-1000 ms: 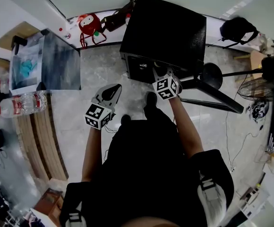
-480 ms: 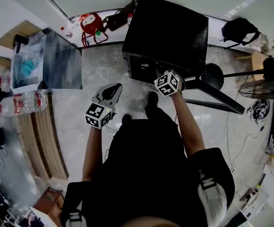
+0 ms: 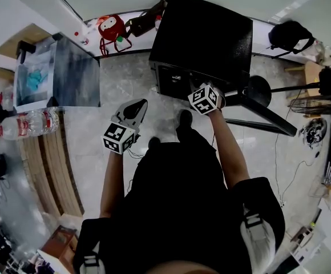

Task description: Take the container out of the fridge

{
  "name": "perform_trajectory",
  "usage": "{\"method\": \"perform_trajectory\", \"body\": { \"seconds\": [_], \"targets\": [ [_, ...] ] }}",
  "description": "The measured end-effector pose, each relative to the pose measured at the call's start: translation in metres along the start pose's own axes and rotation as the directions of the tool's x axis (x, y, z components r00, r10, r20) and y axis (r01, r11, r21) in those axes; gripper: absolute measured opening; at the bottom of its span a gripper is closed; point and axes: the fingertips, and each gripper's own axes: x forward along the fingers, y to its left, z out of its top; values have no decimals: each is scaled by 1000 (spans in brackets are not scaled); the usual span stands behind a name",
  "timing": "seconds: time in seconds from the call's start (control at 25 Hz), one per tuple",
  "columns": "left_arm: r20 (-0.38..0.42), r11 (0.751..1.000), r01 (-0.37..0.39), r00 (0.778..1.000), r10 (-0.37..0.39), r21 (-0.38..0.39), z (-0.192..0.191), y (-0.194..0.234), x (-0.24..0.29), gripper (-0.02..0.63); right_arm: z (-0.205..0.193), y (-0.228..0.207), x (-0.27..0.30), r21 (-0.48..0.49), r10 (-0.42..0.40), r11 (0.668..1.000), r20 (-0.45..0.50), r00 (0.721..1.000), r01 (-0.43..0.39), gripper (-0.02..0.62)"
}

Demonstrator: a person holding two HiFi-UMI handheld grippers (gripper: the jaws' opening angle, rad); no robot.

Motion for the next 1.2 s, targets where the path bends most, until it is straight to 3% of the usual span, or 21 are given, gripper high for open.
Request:
{"method": "perform_trajectory", "body": {
  "seconds": [1.2],
  "targets": [
    [5,998,42,999,-42,37,-10,-20,-29,15,7,27,-35,-4,-20,1000,18,1000,20,35]
  ]
}}
